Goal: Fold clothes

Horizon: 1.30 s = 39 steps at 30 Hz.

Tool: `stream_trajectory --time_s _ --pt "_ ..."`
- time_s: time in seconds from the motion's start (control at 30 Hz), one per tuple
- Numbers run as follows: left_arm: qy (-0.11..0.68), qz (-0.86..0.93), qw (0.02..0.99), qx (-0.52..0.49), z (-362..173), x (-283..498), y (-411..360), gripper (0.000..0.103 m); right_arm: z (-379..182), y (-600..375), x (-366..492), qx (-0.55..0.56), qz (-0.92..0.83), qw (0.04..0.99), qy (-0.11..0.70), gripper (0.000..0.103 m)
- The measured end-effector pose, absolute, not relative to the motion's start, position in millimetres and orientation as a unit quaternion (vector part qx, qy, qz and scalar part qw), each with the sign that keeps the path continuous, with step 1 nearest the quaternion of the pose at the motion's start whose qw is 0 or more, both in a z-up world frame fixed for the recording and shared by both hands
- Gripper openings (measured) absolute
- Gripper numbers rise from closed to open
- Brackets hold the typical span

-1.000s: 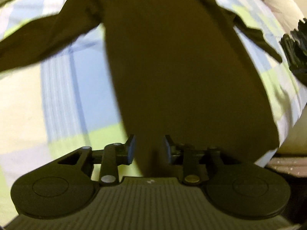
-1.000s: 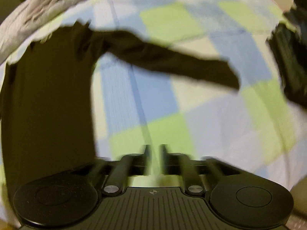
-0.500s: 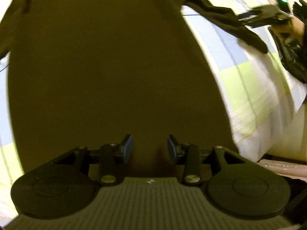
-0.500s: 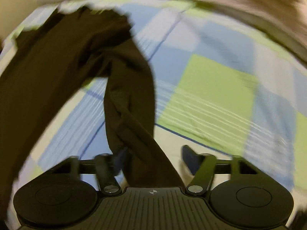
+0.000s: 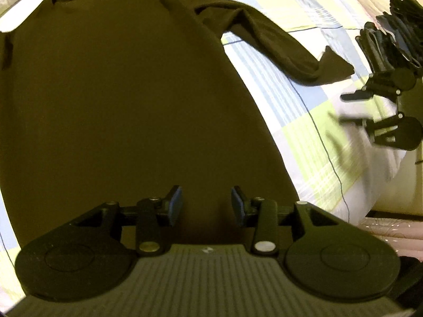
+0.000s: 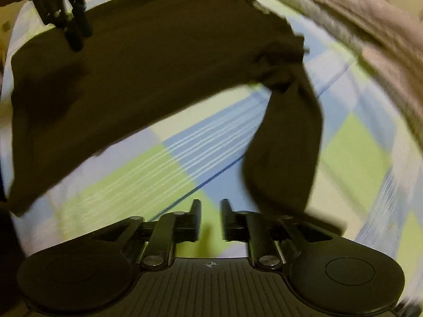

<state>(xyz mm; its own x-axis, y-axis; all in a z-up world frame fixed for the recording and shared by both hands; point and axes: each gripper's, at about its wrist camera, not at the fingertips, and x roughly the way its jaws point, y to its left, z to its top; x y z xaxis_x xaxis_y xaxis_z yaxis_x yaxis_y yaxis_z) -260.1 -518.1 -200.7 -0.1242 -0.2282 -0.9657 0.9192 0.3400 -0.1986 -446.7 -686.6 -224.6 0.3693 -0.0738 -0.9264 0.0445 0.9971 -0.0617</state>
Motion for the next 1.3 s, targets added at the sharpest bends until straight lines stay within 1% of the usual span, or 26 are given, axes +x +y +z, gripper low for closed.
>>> stream_trajectory --time_s 0.03,0.07,0.13,0.23,0.33,0.43,0.53,0.57,0.6,0.73,0.83,0.97,1.07,1.13,1.2,1.3 --pt "0.568 -0.488 0.588 0.306 -201.2 -259.0 -517.5 0.039 -223.0 -694.0 -450.5 0.022 -0.058 0.832 0.551 0.066" --pt "0.567 -0.487 0.589 0.309 -201.7 -257.6 -516.4 0.040 -219.9 -705.7 -454.3 0.061 -0.086 0.838 0.536 0.070" --pt "0.569 -0.480 0.589 0.313 -203.9 -255.2 -511.5 0.040 -215.0 -734.4 -458.1 0.112 -0.146 0.837 0.516 0.070" --pt "0.573 -0.471 0.590 0.318 -205.6 -256.9 -504.8 0.040 -212.3 -782.2 -455.6 0.136 -0.215 0.832 0.492 0.070" --pt "0.572 -0.472 0.590 0.320 -207.6 -261.8 -504.8 0.040 -220.3 -816.7 -444.7 0.120 -0.225 0.833 0.491 0.070" --pt "0.573 -0.477 0.588 0.313 -211.4 -268.3 -510.8 0.040 -232.9 -847.3 -437.5 0.167 -0.224 0.829 0.485 0.070" --pt "0.574 -0.486 0.579 0.314 -214.7 -277.4 -518.4 0.040 -247.4 -864.1 -436.5 0.235 -0.209 0.805 0.504 0.069" --pt "0.573 -0.491 0.576 0.315 -214.3 -280.1 -520.2 0.040 -250.2 -864.1 -438.9 0.248 -0.209 0.787 0.525 0.067" --pt "0.572 -0.495 0.574 0.313 -213.3 -282.1 -521.3 0.040 -249.0 -859.6 -442.7 0.249 -0.210 0.776 0.540 0.059" --pt "0.573 -0.503 0.566 0.312 -218.4 -286.7 -529.9 0.041 -229.0 -810.0 -482.9 0.232 -0.209 0.745 0.589 0.059" --pt "0.568 -0.511 0.560 0.320 -221.1 -287.5 -539.3 0.041 -235.0 -776.5 -529.9 0.278 -0.216 0.696 0.626 0.059" --pt "0.555 -0.526 0.559 0.322 -219.5 -286.5 -554.3 0.042 -212.6 -772.3 -567.7 0.342 -0.284 0.707 0.551 0.059" --pt "0.547 -0.531 0.558 0.328 -219.2 -288.2 -562.5 0.042 -198.3 -788.8 -553.5 0.308 -0.311 0.748 0.499 0.059" --pt "0.541 -0.535 0.558 0.331 -217.1 -290.6 -567.9 0.042 -199.6 -804.5 -527.4 0.273 -0.287 0.778 0.488 0.059" --pt "0.527 -0.542 0.560 0.338 -214.2 -294.0 -575.0 0.042 -204.8 -811.9 -498.5 0.198 -0.254 0.803 0.501 0.059" --pt "0.513 -0.553 0.562 0.341 -211.0 -298.8 -583.5 0.043 -219.4 -807.1 -461.9 0.030 -0.164 0.822 0.545 0.059"
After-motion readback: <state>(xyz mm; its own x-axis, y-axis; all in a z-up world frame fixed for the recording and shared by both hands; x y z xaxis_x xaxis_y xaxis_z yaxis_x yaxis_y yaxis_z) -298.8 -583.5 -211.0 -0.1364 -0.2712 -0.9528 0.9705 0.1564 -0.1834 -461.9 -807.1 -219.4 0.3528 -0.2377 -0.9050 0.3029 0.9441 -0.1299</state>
